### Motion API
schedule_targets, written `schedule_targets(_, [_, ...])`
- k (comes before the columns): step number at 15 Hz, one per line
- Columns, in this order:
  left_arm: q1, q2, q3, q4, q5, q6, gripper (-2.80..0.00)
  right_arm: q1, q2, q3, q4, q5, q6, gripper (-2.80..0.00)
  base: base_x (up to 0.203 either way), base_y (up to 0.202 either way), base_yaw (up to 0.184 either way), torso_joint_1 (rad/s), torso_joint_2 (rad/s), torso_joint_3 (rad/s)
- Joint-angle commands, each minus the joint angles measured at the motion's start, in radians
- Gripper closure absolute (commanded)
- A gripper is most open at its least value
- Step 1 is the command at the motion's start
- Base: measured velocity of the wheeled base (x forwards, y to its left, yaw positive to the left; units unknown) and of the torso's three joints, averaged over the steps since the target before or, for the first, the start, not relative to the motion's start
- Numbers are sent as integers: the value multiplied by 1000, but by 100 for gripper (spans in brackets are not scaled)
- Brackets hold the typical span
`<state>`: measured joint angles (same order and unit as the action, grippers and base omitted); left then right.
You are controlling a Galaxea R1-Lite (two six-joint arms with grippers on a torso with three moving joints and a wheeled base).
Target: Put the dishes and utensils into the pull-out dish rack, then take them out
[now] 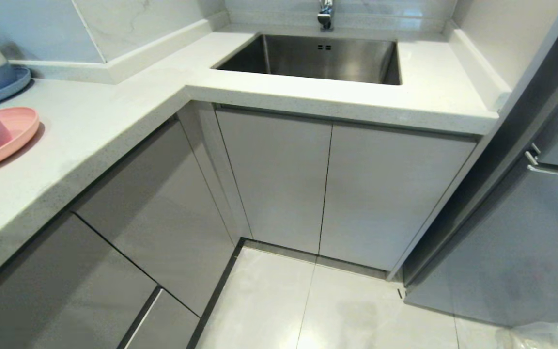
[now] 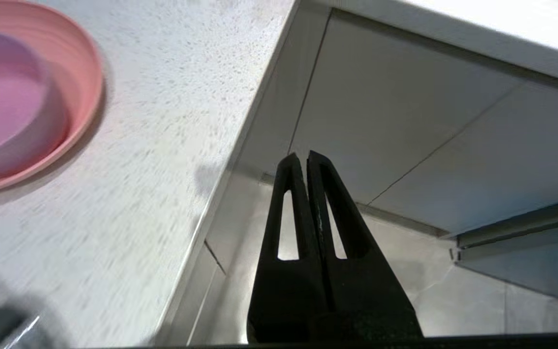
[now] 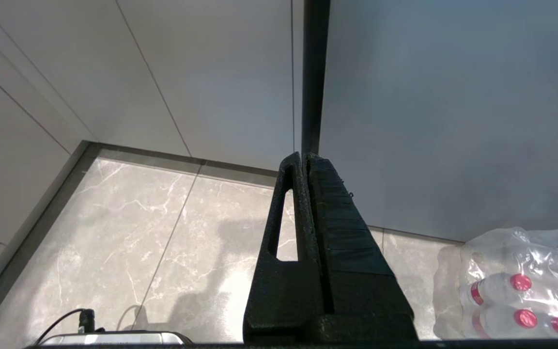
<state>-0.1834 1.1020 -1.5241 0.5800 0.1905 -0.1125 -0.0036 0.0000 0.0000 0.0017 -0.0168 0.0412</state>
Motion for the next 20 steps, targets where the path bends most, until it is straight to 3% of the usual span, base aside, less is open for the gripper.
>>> schedule_targets(1, [85,-217,90,-2,-97,13,0,1,0,2,0,0,0,0,0,0,0,0,0,0])
schedule_targets(3, [146,-411,244,-40,-160,45,0,1,0,2,0,0,0,0,0,0,0,0,0,0])
schedule_targets(6, [192,-683,505,-139,-203,72,0,1,0,2,0,0,0,0,0,0,0,0,0,0])
schedule_targets(11, [185,-998,957,-285,-225,154,0,1,0,2,0,0,0,0,0,0,0,0,0,0])
schedule_targets(17, [184,-1098,1482,-553,-209,235,0,1,0,2,0,0,0,0,0,0,0,0,0,0])
schedule_targets(20, [185,-1104,1518,-565,-212,160,0,1,0,2,0,0,0,0,0,0,0,0,0,0])
